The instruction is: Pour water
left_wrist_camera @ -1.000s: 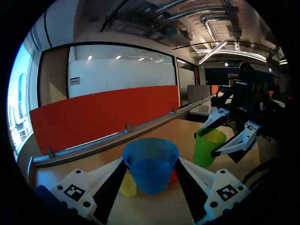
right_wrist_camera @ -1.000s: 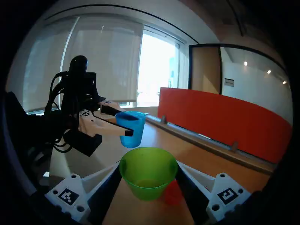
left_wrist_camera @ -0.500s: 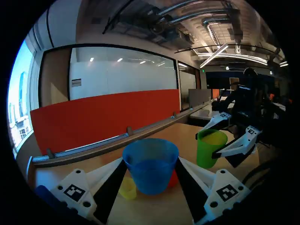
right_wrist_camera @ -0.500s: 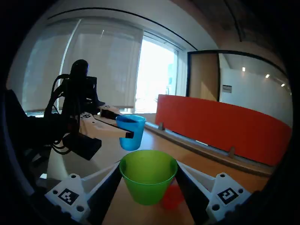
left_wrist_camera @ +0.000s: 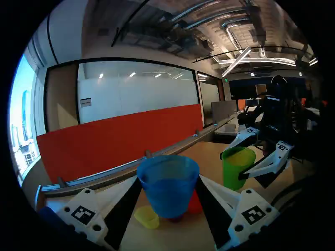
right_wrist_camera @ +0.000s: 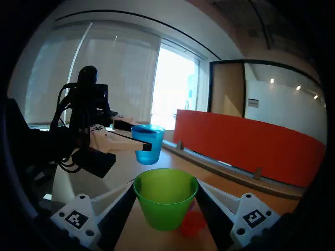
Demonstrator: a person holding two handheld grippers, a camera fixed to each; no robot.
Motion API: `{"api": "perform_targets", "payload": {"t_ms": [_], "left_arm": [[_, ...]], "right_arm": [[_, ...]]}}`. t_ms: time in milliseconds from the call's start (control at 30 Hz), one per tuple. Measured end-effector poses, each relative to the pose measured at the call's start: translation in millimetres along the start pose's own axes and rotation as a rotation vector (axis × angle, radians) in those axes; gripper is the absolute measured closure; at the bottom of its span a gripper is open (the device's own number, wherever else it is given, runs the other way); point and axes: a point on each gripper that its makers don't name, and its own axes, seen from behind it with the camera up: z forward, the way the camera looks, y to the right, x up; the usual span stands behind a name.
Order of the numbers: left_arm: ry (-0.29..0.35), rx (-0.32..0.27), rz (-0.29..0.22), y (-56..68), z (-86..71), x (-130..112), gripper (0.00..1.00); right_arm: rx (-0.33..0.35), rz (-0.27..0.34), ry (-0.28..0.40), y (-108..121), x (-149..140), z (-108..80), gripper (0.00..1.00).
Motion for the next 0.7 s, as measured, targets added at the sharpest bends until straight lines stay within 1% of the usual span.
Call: {"api": "perform_targets", "payload": {"t_ms": [267, 400, 500, 700], "left_arm": [[0.014, 0.020, 0.061, -5.9, -0.3, 10.9, 0.15], [0.017, 0.029, 0.094, -7.4, 0.1, 16.5, 0.15], [0.014, 0.036, 0.132, -8.5, 0.5, 21.5, 0.15], [0.012, 0.051, 0.223, -10.8, -0.2, 32.2, 0.15]], "right_arm": [[0.006, 0.011, 0.009, -1.5, 6.6, 1.5, 0.07], [0.019, 0.029, 0.013, -5.3, 8.1, 3.9, 0.07], [0.032, 0.038, 0.015, -8.1, 9.5, 5.1, 0.07], [0.046, 0.031, 0.007, -13.0, 7.1, 8.4, 0.07]]}}
